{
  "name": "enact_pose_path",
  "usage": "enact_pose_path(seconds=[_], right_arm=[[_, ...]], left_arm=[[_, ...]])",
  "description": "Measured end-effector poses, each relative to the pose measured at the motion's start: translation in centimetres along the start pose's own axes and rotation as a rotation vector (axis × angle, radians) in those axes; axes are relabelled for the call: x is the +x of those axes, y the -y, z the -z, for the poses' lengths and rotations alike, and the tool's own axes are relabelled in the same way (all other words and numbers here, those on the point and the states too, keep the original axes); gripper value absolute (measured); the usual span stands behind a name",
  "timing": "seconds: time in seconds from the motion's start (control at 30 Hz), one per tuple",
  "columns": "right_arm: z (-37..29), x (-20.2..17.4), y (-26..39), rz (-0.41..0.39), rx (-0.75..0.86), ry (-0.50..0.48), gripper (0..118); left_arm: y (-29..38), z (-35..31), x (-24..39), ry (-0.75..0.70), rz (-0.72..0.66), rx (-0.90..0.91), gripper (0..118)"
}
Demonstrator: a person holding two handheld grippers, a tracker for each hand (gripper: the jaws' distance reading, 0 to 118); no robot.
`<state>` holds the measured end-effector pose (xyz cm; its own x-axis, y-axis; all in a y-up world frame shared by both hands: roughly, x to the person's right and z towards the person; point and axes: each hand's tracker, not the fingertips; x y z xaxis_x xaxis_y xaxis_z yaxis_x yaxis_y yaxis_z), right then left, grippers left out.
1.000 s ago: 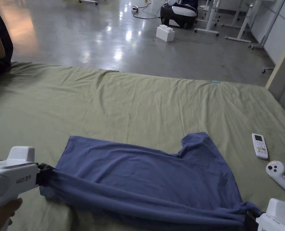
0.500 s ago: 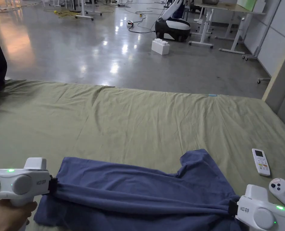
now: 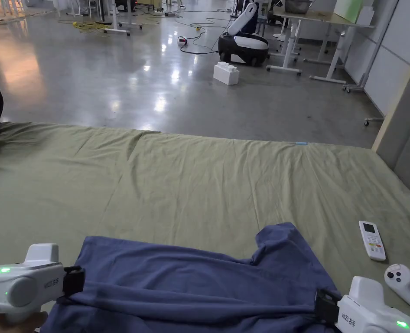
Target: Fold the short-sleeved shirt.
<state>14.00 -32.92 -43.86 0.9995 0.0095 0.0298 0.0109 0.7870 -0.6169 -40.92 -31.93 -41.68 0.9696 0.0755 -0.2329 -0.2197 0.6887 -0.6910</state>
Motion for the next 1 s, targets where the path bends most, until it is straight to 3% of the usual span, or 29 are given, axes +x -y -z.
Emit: enact_pose_path(seconds=[0.2, 0.37, 0.4, 0.47, 0.53, 0.57, 0.7, 0.77, 0.83, 1.0], right_arm=[[-6.3, -3.3, 0.3, -0.101, 0.282, -0.041, 86], [-11.7, -6.5, 1.7, -0.119, 0.463, -0.064, 84], [-12.5, -6.8, 2.0, -0.105, 0.484, -0.077, 80], [-14.2, -7.7, 2.4, -0.112, 0.536, -0.082, 54], [-15.2, -8.3, 2.9, -0.096, 0.537, -0.072, 25], [-15.6, -8.5, 3.2, -0.091, 0.552, -0.087, 16], [-16.9, -9.2, 3.7, -0.096, 0.562, -0.094, 3], [-17.7, -9.5, 3.8, -0.138, 0.617, -0.076, 3], [-17.8, -9.5, 4.1, -0.110, 0.590, -0.092, 1], [-18.1, -9.5, 4.2, -0.129, 0.587, -0.093, 1]], left_arm=[[2.3, -7.3, 1.9, 0.032, 0.066, 0.250, 58], [5.6, -13.8, 3.8, -0.012, 0.074, 0.496, 57], [6.2, -14.7, 4.0, -0.014, 0.075, 0.526, 55], [7.4, -16.5, 4.7, -0.046, 0.063, 0.570, 40], [8.1, -17.9, 5.1, -0.048, 0.066, 0.579, 12], [8.6, -18.5, 5.3, -0.046, 0.072, 0.591, 12], [10.0, -20.3, 5.9, -0.055, 0.117, 0.586, 3], [10.7, -20.7, 5.5, -0.035, 0.093, 0.558, 3], [11.2, -20.7, 5.1, -0.035, 0.071, 0.529, 3], [11.3, -17.5, 2.4, -0.038, 0.009, 0.368, 3]])
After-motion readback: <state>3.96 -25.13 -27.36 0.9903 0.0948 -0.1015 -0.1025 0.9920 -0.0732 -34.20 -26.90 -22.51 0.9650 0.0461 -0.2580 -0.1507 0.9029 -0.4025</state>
